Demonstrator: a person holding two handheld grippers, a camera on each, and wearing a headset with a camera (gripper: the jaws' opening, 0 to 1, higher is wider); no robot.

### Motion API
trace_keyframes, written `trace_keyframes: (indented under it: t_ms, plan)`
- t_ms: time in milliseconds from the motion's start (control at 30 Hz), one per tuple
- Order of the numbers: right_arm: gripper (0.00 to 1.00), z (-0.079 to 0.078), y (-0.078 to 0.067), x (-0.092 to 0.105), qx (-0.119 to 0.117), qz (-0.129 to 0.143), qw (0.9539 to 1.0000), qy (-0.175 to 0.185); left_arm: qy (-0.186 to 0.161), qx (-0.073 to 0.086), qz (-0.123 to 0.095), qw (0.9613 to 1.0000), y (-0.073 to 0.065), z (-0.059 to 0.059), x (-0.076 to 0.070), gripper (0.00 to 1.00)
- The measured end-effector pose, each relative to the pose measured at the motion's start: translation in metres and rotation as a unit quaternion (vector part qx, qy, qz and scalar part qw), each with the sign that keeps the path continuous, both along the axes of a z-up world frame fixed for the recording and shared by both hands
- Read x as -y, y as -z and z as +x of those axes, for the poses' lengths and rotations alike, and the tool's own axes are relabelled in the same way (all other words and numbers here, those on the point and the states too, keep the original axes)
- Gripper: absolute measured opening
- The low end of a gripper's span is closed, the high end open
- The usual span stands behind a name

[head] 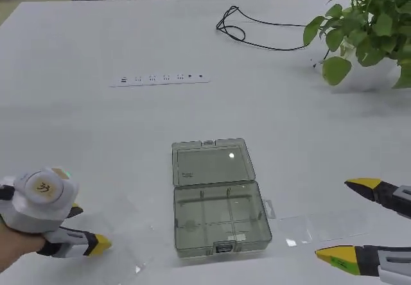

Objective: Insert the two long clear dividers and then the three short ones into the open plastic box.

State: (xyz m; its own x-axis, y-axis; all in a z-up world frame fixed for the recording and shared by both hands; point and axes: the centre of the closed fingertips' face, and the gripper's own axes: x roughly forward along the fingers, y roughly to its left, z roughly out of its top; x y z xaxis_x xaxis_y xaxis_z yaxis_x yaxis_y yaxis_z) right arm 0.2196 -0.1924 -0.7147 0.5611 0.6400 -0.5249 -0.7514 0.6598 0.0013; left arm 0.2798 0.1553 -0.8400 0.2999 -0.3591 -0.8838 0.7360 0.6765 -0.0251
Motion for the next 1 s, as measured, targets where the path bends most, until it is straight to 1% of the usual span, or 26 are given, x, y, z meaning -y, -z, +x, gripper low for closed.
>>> trace_keyframes:
  t_ms: [67,167,200,233,300,367,400,433,533,667,900,1000]
  plan:
    - [0.8,0.0,0.0,0.0,0.0,0.002,1.0,0.001,-0.006,-0.011,0.002,0.9999,0.003,-0.002,0.0,0.52]
    - [0.8,-0.001,0.002,-0.001,-0.001,0.002,1.0,0.002,-0.007,-0.018,0.009,0.9998,0.007,-0.001,-0.001,0.5]
    - [0.8,-0.001,0.002,-0.001,-0.001,0.003,1.0,0.003,-0.007,-0.018,0.011,0.9998,0.007,-0.001,-0.001,0.5]
    - [0.8,-0.001,0.003,-0.001,-0.002,0.004,1.0,0.003,-0.005,-0.013,0.014,0.9998,0.006,0.0,-0.002,0.48]
    - [0.8,-0.002,0.003,0.0,-0.002,0.004,1.0,0.005,-0.01,-0.014,0.019,0.9997,0.006,0.002,-0.003,0.46]
    - [0.8,-0.001,0.004,0.0,-0.002,0.005,1.0,0.006,-0.006,-0.01,0.033,0.9994,0.006,0.003,-0.005,0.43]
    - [0.8,-0.001,0.004,0.0,-0.002,0.005,1.0,0.006,-0.008,-0.013,0.03,0.9994,0.006,0.002,-0.004,0.43]
    - [0.8,-0.001,0.004,0.001,-0.001,0.005,1.0,0.007,-0.016,-0.013,0.031,0.9993,0.007,0.005,-0.005,0.43]
    - [0.79,-0.001,0.004,0.0,-0.001,0.006,0.9999,0.008,-0.017,-0.015,0.033,0.9992,0.007,0.005,-0.005,0.42]
    - [0.79,0.0,0.004,-0.001,0.0,0.008,0.9999,0.008,-0.018,-0.021,0.038,0.9989,0.009,0.007,-0.006,0.42]
    - [0.79,0.0,0.005,-0.003,0.0,0.009,0.9999,0.008,-0.03,-0.03,0.046,0.998,0.01,0.009,-0.007,0.32]
    - [0.79,-0.001,0.004,-0.004,0.0,0.011,0.9999,0.008,-0.033,-0.033,0.048,0.9978,0.011,0.008,-0.007,0.32]
